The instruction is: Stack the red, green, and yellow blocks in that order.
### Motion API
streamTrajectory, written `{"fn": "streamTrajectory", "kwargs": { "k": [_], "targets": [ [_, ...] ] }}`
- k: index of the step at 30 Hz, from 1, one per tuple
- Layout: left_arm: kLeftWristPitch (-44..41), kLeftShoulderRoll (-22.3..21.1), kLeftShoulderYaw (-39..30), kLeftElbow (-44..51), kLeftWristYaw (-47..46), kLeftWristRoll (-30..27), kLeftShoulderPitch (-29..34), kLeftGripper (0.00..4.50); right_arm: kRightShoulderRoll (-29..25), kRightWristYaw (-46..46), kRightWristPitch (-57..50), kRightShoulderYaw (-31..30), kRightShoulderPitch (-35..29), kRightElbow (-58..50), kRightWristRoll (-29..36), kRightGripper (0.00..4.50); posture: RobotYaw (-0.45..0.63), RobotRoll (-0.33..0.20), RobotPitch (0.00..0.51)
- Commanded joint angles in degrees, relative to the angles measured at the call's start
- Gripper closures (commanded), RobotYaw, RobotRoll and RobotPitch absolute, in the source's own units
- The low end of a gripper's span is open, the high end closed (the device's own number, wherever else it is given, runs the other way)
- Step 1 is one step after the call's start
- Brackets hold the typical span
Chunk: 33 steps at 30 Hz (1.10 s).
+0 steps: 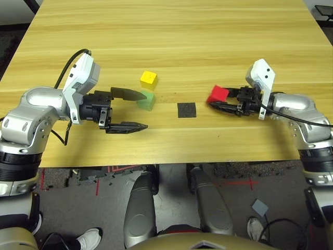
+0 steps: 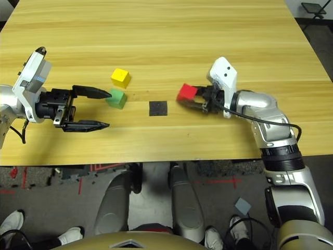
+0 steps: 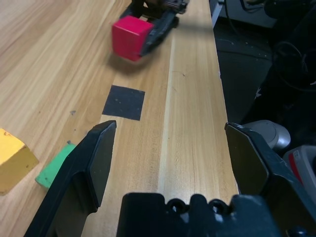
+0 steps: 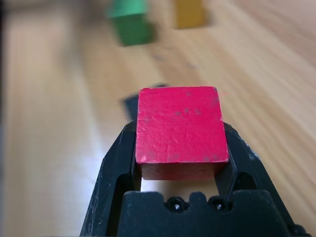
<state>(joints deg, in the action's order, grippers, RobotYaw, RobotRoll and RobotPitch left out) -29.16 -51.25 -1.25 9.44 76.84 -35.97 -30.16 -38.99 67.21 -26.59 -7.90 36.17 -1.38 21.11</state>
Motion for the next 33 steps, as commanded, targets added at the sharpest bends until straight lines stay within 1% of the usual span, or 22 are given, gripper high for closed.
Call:
{"fn": "streamTrajectory", "kwargs": {
  "k": [1,4,9,15,20,22,23,24,25,27,29,33],
  "targets": [
    [-1.1,0.1,0.0,1.7,-0.8,-0.1,0.2,0.00,1.5,4.7,3.5,-4.3,1.8,2.9,-1.8,2.41,-0.03,-0.178,0.293],
    [-1.4,0.0,-0.3,2.4,-1.3,-0.4,0.6,0.00,2.5,6.1,5.5,-5.3,3.2,5.2,-2.6,2.41,-0.01,-0.178,0.294],
    [-0.6,-0.7,-2.2,3.4,-2.6,-0.4,2.2,0.00,5.9,8.1,13.6,-7.8,7.4,14.7,-7.2,2.41,0.02,-0.178,0.296],
    [-0.3,-1.1,-3.9,4.6,-3.1,-0.4,4.4,0.00,8.9,9.3,19.4,-7.9,10.0,22.7,-9.8,2.41,0.06,-0.169,0.299],
    [0.0,-1.2,-4.6,5.0,-3.4,-0.1,5.1,0.00,10.7,11.0,22.3,-7.8,11.0,26.4,-10.6,2.41,0.07,-0.163,0.300],
    [0.3,-1.3,-4.5,4.8,-3.3,0.1,5.2,0.00,11.0,11.3,23.0,-7.7,11.4,27.4,-11.2,1.70,0.07,-0.163,0.300],
    [0.4,-1.3,-4.5,4.6,-3.2,0.2,5.1,0.00,11.2,11.6,23.4,-7.5,11.6,27.9,-11.2,1.48,0.07,-0.163,0.300],
    [0.8,-1.3,-4.5,4.1,-3.0,0.4,5.1,0.00,11.6,12.0,23.9,-7.3,11.8,28.3,-10.9,1.07,0.07,-0.155,0.297],
    [1.6,-1.3,-4.4,3.3,-2.6,0.8,4.8,0.00,11.7,12.7,24.2,-7.0,12.0,28.5,-10.5,0.88,0.07,-0.155,0.297],
    [3.6,-1.1,-3.8,0.9,-1.2,1.7,3.3,0.00,11.5,15.0,24.4,-6.2,12.9,28.3,-9.0,0.12,0.07,-0.157,0.293],
    [6.4,-0.7,-2.7,-2.1,0.9,3.1,1.1,0.00,10.6,16.8,23.5,-5.2,14.2,27.2,-7.7,0.05,0.06,-0.159,0.290],
    [14.2,0.2,1.4,-9.8,6.9,7.9,-4.5,0.00,6.4,22.6,18.5,-2.8,15.9,22.4,-3.1,0.05,0.04,-0.166,0.288]
  ]
}}
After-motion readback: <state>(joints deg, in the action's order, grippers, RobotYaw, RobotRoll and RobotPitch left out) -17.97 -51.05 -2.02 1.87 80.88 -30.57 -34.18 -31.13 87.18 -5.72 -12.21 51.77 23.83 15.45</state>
